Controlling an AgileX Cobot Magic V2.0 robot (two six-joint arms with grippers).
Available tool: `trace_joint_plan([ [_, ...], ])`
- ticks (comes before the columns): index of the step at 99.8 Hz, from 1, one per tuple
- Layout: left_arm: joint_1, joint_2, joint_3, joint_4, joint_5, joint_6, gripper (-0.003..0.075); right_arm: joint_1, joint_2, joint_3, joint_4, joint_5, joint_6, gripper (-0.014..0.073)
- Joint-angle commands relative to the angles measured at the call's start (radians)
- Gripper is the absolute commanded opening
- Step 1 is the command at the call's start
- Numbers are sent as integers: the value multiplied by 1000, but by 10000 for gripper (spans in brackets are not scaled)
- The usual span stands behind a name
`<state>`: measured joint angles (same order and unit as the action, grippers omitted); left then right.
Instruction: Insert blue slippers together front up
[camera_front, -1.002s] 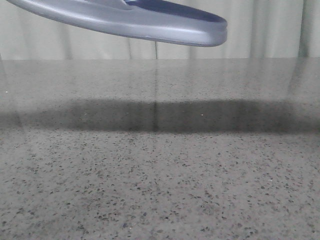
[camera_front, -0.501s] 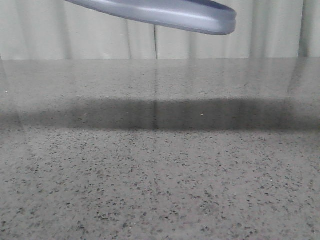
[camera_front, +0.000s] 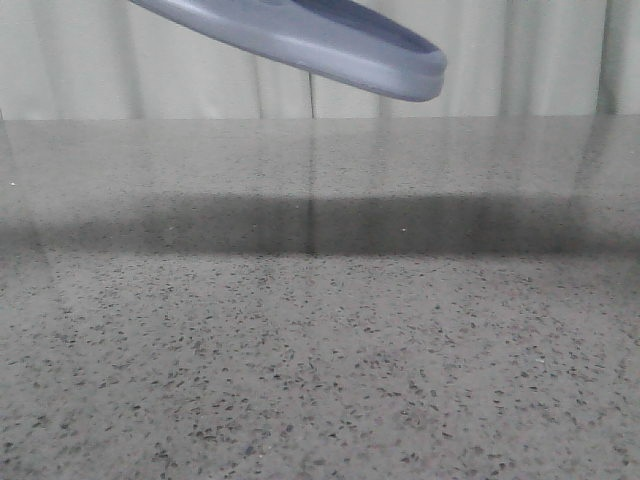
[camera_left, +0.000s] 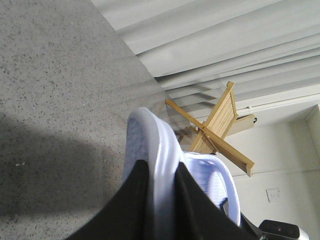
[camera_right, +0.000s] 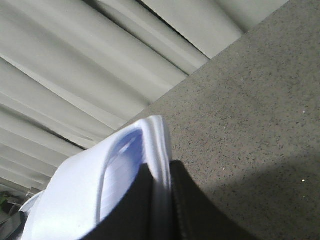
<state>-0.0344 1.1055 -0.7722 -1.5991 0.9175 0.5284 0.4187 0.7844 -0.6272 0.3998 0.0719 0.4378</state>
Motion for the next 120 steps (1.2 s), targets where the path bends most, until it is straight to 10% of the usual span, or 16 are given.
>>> trace_joint_plan([
  [1, -34, -20, -27, -102, 98, -4, 16, 37, 36, -38, 7, -81, -9, -107],
  [120, -116, -20, -27, -166, 134, 18, 16, 238, 218, -40, -84, -332, -9, -107],
])
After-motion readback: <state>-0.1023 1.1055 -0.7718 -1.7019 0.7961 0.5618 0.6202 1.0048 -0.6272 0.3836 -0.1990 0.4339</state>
